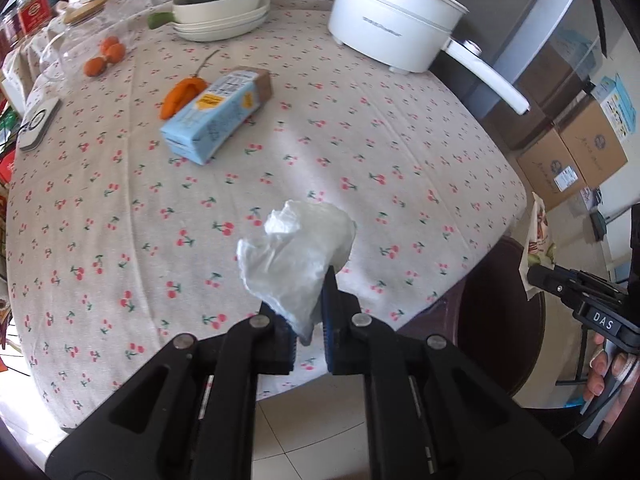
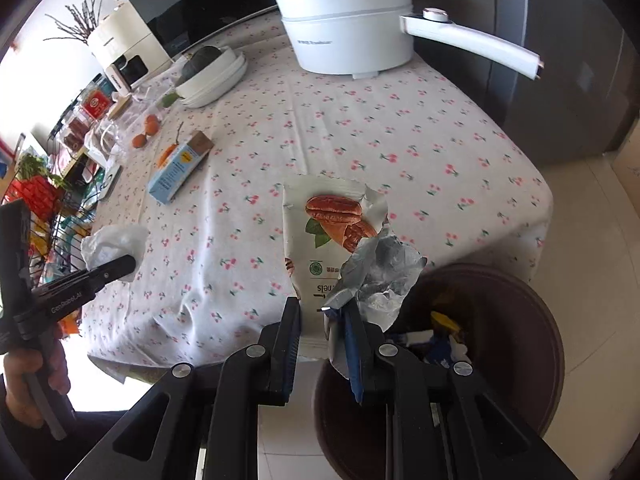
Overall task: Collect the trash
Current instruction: 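Carry tissue and wrapper to the bin and release the tissue with the left tool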
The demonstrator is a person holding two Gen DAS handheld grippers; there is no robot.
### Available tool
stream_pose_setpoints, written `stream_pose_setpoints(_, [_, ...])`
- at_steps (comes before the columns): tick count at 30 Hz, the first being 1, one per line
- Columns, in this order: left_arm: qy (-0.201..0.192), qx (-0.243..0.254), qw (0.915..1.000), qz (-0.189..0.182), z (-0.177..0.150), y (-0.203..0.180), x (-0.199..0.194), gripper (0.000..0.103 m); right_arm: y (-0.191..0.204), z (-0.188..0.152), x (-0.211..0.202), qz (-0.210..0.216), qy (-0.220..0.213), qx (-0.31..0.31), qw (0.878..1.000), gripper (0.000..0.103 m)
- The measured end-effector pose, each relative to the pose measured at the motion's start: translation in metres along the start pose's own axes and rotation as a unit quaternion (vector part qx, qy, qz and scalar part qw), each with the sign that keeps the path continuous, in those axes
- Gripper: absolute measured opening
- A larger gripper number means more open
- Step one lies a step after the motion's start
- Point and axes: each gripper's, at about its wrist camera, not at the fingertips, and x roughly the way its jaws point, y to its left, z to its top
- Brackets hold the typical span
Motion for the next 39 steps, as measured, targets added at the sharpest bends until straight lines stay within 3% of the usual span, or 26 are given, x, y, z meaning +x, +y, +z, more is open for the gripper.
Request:
stream_pose_setpoints(9, [0.015, 0.079, 0.9955, -0.049, -0.012, -0.085, 0.018, 0.012, -0.059, -0.035, -0.017, -0.027, 0.008, 0.043, 0.999, 0.022])
stream_pose_setpoints(21, [0.047, 0.18, 0.9773, -0.101, -0.03, -0.171, 0.051, 0.013, -0.113, -0.068, -0.036, -0.051, 0.012, 0.083, 0.995, 0.023])
stream_pose_setpoints(22, [0.047, 0.185, 0.976, -0.104, -0.031, -0.175, 0.052, 0.016, -0.116, -0.07, -0.037, -0.052, 0.013, 0.086, 0.995, 0.023])
stream_pose_setpoints(23, [0.049, 0.191, 0.9747, -0.106, -0.031, -0.179, 0.054, 0.029, -0.119, -0.071, -0.038, -0.054, 0.014, 0.088, 0.995, 0.023])
stream_pose_setpoints(24, [0.046, 0.193, 0.975, -0.1, -0.031, -0.181, 0.054, 0.051, -0.121, -0.073, -0.038, -0.054, 0.014, 0.09, 0.994, 0.023])
stream_pose_setpoints(26, [0.024, 0.192, 0.9783, -0.074, -0.029, -0.182, 0.052, 0.077, -0.125, -0.075, -0.04, -0.054, 0.014, 0.092, 0.994, 0.023])
stream_pose_setpoints(28, [0.011, 0.189, 0.9798, -0.065, -0.025, -0.179, 0.05, 0.079, -0.128, -0.077, -0.041, -0.055, 0.014, 0.093, 0.994, 0.023])
stream_pose_setpoints(36, [0.021, 0.135, 0.9885, -0.064, -0.015, -0.152, 0.05, 0.08, -0.135, -0.078, -0.04, -0.058, 0.018, 0.094, 0.994, 0.024])
stream_pose_setpoints(39, [0.018, 0.125, 0.9902, -0.06, -0.014, -0.147, 0.048, 0.08, -0.133, -0.078, -0.04, -0.06, 0.017, 0.093, 0.994, 0.03])
